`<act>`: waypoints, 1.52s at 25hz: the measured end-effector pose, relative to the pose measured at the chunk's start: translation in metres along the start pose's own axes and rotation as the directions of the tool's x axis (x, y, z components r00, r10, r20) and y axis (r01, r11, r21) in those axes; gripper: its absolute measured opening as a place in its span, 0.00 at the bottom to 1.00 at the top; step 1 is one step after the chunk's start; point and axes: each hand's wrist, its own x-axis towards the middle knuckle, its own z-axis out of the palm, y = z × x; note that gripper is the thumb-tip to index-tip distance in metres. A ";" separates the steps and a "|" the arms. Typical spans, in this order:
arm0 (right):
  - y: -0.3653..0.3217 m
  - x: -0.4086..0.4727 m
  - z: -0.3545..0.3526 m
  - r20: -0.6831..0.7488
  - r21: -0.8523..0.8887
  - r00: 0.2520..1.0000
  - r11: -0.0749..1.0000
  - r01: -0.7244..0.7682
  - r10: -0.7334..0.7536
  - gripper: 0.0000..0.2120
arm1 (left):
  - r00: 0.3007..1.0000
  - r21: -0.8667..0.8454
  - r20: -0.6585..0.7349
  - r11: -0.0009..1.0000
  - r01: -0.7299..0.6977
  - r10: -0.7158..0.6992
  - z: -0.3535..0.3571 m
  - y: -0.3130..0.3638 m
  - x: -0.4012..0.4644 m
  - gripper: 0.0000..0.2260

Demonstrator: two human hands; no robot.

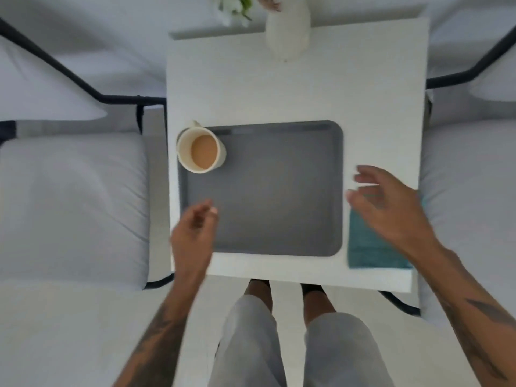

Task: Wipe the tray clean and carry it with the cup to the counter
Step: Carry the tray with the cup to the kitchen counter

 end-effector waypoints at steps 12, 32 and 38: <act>-0.128 0.097 0.185 0.424 -0.238 0.855 0.875 0.422 -0.297 0.49 | 0.665 0.197 0.683 0.800 -0.567 0.303 -0.040 0.023 0.188 0.47; -0.033 -0.002 0.113 0.197 -0.070 0.950 0.963 0.259 -0.241 0.42 | 0.596 0.129 0.706 0.758 -0.639 0.383 0.028 0.007 0.068 0.43; -0.022 0.018 0.126 0.197 -0.051 0.946 0.961 0.272 -0.257 0.43 | 0.627 0.138 0.674 0.768 -0.626 0.390 0.040 -0.003 0.078 0.44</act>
